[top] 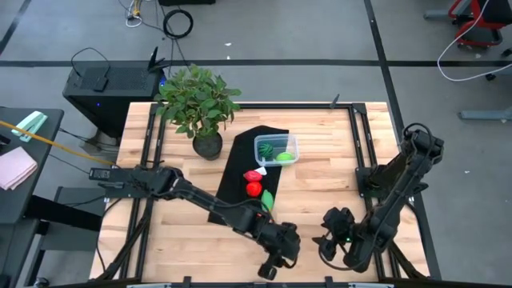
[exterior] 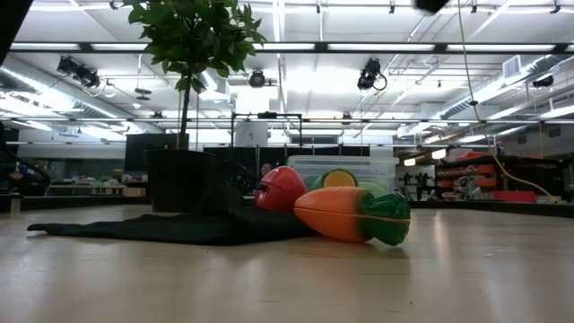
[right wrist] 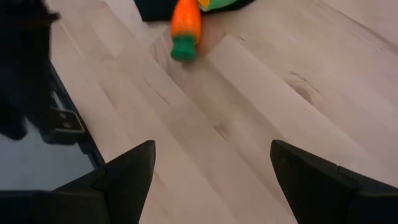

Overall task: Pick and placing Produce into tupperware
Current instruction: Put the carrot into the transparent bin

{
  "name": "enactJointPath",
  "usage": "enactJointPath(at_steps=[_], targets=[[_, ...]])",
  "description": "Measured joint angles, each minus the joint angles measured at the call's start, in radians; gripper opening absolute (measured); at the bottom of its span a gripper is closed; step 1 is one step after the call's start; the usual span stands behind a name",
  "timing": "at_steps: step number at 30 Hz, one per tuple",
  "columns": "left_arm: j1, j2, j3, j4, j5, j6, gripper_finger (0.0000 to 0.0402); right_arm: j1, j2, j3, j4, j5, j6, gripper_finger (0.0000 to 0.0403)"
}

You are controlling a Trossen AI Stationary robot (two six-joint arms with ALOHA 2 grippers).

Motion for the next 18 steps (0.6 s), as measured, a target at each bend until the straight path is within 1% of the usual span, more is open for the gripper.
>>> enactJointPath(at_steps=[2, 4, 6, 9, 11, 13, 15, 16, 18], targets=[[-0.013, 0.0, -0.017, 0.136, -0.005, -0.03, 0.0098, 0.022, -0.001, 0.0, -0.029, -0.002, 0.026, 0.0323], [-0.025, -0.004, -0.017, 0.245, -0.054, -0.037, 0.0089, 0.045, -0.001, 0.0, -0.055, -0.003, 0.047, 0.0323], [-0.032, -0.008, -0.017, 0.34, -0.145, -0.037, 0.0078, 0.07, -0.001, 0.0, -0.079, -0.003, 0.062, 0.0323], [-0.023, -0.008, -0.017, 0.435, -0.28, -0.06, 0.0061, 0.103, -0.001, 0.0, -0.097, -0.003, 0.084, 0.0323], [-0.013, -0.008, -0.017, 0.472, -0.335, -0.073, 0.005, 0.122, -0.001, 0.0, -0.104, -0.006, 0.088, 0.0323], [-0.002, -0.008, -0.017, 0.484, -0.362, -0.087, 0.0041, 0.138, -0.001, 0.0, -0.103, -0.006, 0.09, 0.0323], [0.003, -0.007, -0.018, 0.519, -0.362, -0.106, 0.0032, 0.15, -0.001, 0.0, -0.103, -0.005, 0.09, 0.0323], [0.003, -0.005, -0.018, 0.566, -0.36, -0.113, 0.0029, 0.154, -0.001, 0.0, -0.103, -0.005, 0.09, 0.0323], [0.001, 0.007, -0.017, 0.744, -0.355, -0.114, 0.0022, 0.166, -0.001, 0.0, -0.103, -0.004, 0.089, 0.0323]])
